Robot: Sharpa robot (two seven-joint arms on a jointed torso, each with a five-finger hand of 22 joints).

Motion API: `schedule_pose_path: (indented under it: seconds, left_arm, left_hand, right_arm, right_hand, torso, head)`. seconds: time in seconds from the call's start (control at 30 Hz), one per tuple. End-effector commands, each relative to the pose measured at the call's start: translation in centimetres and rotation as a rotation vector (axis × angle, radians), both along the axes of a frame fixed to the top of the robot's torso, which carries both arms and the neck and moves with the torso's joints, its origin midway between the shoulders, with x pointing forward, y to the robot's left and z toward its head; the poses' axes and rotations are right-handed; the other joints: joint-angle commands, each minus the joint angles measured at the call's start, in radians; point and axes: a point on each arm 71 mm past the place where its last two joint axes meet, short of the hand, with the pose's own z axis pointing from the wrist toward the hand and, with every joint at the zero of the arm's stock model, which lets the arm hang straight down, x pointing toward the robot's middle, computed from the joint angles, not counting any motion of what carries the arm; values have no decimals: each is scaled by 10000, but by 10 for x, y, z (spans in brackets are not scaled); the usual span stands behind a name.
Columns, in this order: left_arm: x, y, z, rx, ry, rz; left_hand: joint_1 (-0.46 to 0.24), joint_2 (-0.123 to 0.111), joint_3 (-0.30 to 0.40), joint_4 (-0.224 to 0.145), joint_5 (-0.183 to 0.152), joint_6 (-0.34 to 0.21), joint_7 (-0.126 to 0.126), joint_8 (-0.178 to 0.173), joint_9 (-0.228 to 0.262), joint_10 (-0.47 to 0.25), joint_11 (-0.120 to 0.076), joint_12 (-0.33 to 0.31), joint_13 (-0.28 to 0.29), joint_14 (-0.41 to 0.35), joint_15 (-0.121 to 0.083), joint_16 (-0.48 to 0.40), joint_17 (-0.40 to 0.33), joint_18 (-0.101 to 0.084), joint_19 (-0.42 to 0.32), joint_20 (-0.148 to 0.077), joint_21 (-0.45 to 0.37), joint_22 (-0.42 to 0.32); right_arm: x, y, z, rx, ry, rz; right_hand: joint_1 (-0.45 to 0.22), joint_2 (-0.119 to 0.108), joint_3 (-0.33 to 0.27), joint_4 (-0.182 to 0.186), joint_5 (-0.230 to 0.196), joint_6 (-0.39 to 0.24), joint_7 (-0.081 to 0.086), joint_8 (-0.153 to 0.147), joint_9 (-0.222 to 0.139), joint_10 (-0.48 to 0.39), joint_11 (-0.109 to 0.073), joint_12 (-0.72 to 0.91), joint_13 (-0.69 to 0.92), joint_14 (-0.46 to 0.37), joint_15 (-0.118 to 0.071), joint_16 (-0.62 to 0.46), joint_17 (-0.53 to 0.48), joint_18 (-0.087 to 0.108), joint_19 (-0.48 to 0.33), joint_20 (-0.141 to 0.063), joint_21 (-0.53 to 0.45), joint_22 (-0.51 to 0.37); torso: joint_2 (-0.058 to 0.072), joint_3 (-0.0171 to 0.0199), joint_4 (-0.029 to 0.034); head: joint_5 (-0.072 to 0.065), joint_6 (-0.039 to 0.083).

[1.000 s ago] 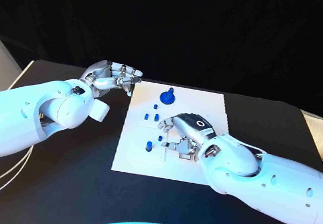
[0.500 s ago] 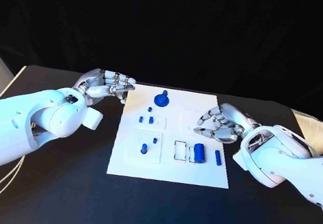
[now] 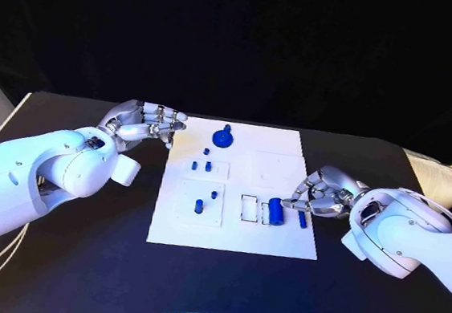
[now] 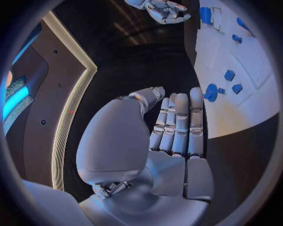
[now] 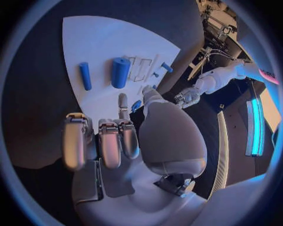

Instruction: Assemble the parts on the task board

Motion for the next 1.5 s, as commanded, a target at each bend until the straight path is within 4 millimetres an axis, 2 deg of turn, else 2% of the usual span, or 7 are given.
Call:
schedule_pose_path:
  seconds: [0.03, 0.2, 0.4, 1.13, 1.27, 1.43, 1.5]
  left_arm:
    - [-1, -3, 2, -156, -78, -92]
    - [-2, -4, 2, -176, -87, -135]
    - [-3, -4, 3, -174, -91, -146]
    - [-3, 0, 2, -113, -42, -96]
    - [-3, 1, 2, -107, -38, -94]
    - [-3, 1, 2, -98, -34, -87]
    - [-3, 2, 2, -89, -29, -78]
  left_hand:
    - [-6, 71, 13, 56, -12, 18, -4, 36, -9, -54, 24, 48, 8, -36, -23, -39, -9, 155, 95, -6, -54, -15]
    - [-6, 71, 13, 56, -12, 18, -4, 36, -9, -54, 24, 48, 8, -36, -23, -39, -9, 155, 95, -6, -54, -15]
    - [-16, 68, 7, 69, -12, 11, -3, 36, -13, -55, 25, 51, 7, -35, -22, -37, -9, 154, 97, -5, -60, -19]
    - [-18, 75, 8, 83, -7, 8, -6, 40, -18, -59, 23, 55, 6, -33, -22, -35, -9, 155, 102, -4, -70, -27]
    - [-18, 75, 8, 83, -7, 8, -6, 40, -18, -59, 23, 55, 6, -33, -22, -35, -9, 155, 102, -4, -70, -27]
    - [-18, 75, 8, 83, -7, 8, -6, 40, -18, -59, 23, 55, 6, -33, -22, -35, -9, 155, 102, -4, -70, -27]
    - [7, 81, 15, 79, -1, 18, -12, 52, -21, -61, 18, 61, 6, -33, -27, -34, -10, 157, 109, -7, -78, -33]
  right_arm:
    - [-4, -1, -6, -825, 604, -443]
    - [-3, 4, -12, -1004, 568, -637]
    - [-2, 9, -25, -1253, 441, -788]
    - [9, 28, -48, -1510, 384, -574]
    - [10, 29, -49, -1510, 374, -624]
    - [9, 27, -47, -1238, 223, -885]
    - [7, 25, -46, -1074, 206, -1033]
  right_hand:
    - [-238, 26, -408, 1, 299, -6, 9, 61, 48, 1057, -84, 20, 2626, 1034, -74, 68, 2575, -122, 585, -76, 74, 1156]
    - [-362, 90, -879, 13, 230, -61, 17, 88, 89, 1057, -77, 20, 2626, 1040, -67, 76, 2603, -127, 583, -67, 105, 1199]
    - [-433, 126, -1094, 19, 180, -111, 29, 86, 101, 1057, -67, 20, 2626, 1041, -60, 77, 2610, -125, 576, -60, 99, 1202]
    - [-619, 352, -1304, 15, 209, -121, 30, 123, 136, 1057, -61, 20, 2626, 1044, -48, 81, 2622, -134, 581, -45, 140, 1253]
    - [-444, 521, -1278, 1, 566, -107, 15, 160, 162, 1057, -76, 20, 2626, 1044, -61, 81, 2622, -137, 582, -50, 159, 1280]
    - [7, 866, -1117, -27, 1431, -67, -25, 204, 182, 1057, -113, 20, 2626, 1044, -91, 81, 2622, -162, 606, -74, 262, 1388]
    - [109, 938, -1057, -31, 1566, -14, -47, 226, 185, 1057, -130, 20, 2626, 1044, -102, 81, 2622, -170, 616, -82, 298, 1422]
  torso:
    - [1, -27, 15]
    - [2, -17, 40]
    - [7, 5, 31]
    - [0, -8, 24]
    - [2, -8, 21]
    - [-3, -11, 19]
    - [-2, -9, 18]
  head:
    - [-39, -20]
    - [-72, -27]
    - [-15, -62]
    - [21, -140]
    - [35, -130]
    - [25, -138]
    - [22, -130]
